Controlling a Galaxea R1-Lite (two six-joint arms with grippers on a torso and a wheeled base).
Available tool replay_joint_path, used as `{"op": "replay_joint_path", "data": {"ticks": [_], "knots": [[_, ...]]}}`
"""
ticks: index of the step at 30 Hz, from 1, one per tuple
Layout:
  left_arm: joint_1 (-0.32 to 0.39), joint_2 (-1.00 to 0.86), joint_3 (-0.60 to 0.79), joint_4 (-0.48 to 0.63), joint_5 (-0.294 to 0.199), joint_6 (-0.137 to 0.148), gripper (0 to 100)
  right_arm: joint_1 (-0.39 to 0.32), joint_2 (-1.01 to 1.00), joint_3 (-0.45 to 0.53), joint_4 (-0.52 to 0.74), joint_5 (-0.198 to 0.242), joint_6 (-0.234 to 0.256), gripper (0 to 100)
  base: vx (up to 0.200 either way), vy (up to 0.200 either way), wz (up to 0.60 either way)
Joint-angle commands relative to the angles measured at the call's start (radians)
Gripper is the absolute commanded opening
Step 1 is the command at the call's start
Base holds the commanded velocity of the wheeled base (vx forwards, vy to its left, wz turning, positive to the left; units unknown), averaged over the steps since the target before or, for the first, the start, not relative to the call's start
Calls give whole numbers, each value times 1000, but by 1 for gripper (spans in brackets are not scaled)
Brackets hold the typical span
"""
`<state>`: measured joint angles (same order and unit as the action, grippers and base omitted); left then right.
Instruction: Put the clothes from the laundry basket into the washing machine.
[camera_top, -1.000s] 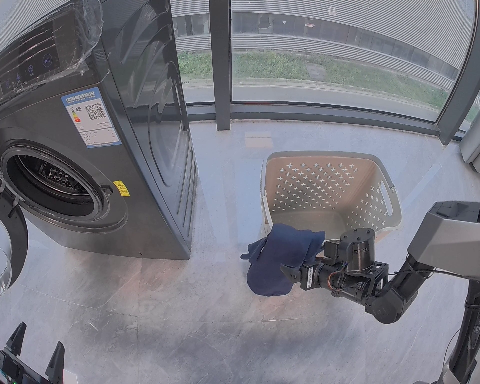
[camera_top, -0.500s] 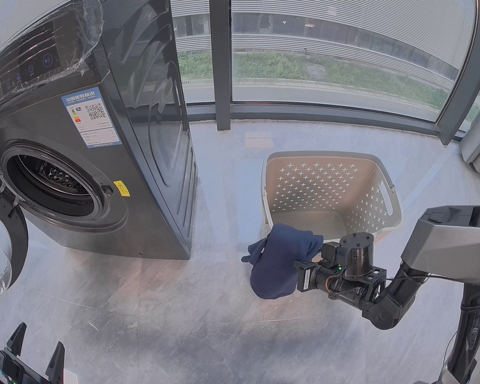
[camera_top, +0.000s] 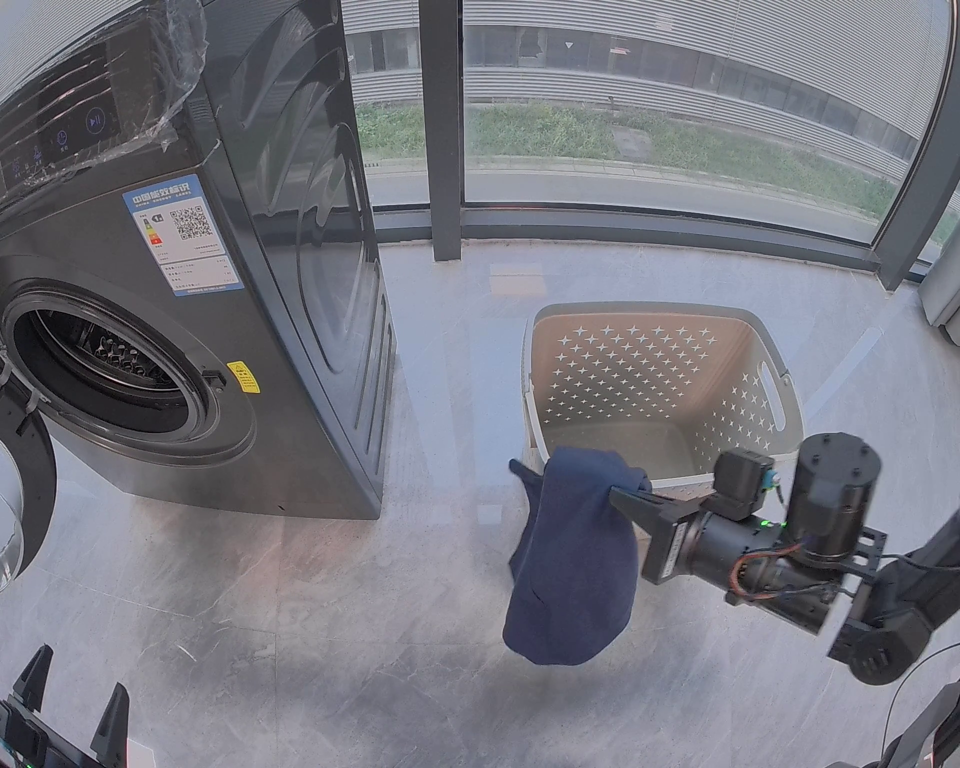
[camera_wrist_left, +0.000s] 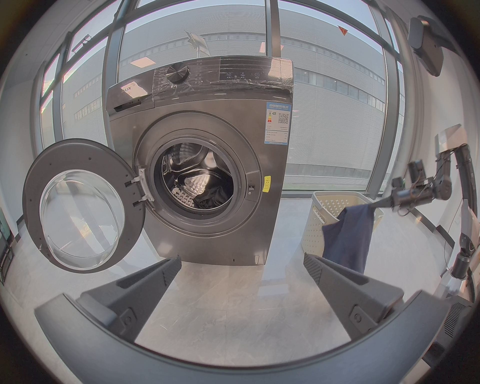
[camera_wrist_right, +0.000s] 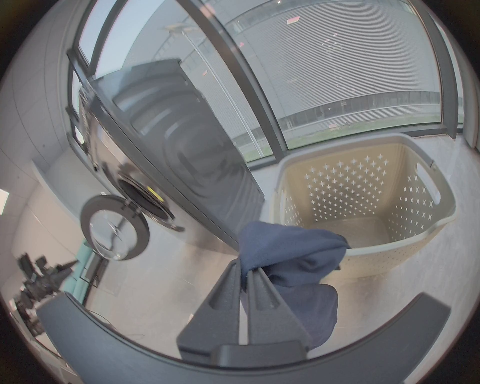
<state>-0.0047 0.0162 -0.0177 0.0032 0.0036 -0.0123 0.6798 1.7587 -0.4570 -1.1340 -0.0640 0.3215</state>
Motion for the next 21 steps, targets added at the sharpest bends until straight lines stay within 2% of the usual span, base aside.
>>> {"op": "replay_joint_path", "data": {"ticks": [1, 8, 12, 19, 21], "knots": [[0, -10, 16, 0, -4, 2, 100, 69, -374, 104, 40, 7, 77, 0, 0, 0, 0], [0, -10, 16, 0, -5, 2, 100, 72, -461, 123, 39, 15, 83, 0, 0, 0, 0], [0, -10, 16, 0, -5, 2, 100, 103, -463, 103, 22, 16, 82, 0, 0, 0, 0], [0, -10, 16, 0, -8, 3, 100, 107, -458, 57, -13, 89, 70, 0, 0, 0, 0], [0, -10, 16, 0, -8, 3, 100, 107, -458, 38, -21, 102, 53, 0, 0, 0, 0]]}}
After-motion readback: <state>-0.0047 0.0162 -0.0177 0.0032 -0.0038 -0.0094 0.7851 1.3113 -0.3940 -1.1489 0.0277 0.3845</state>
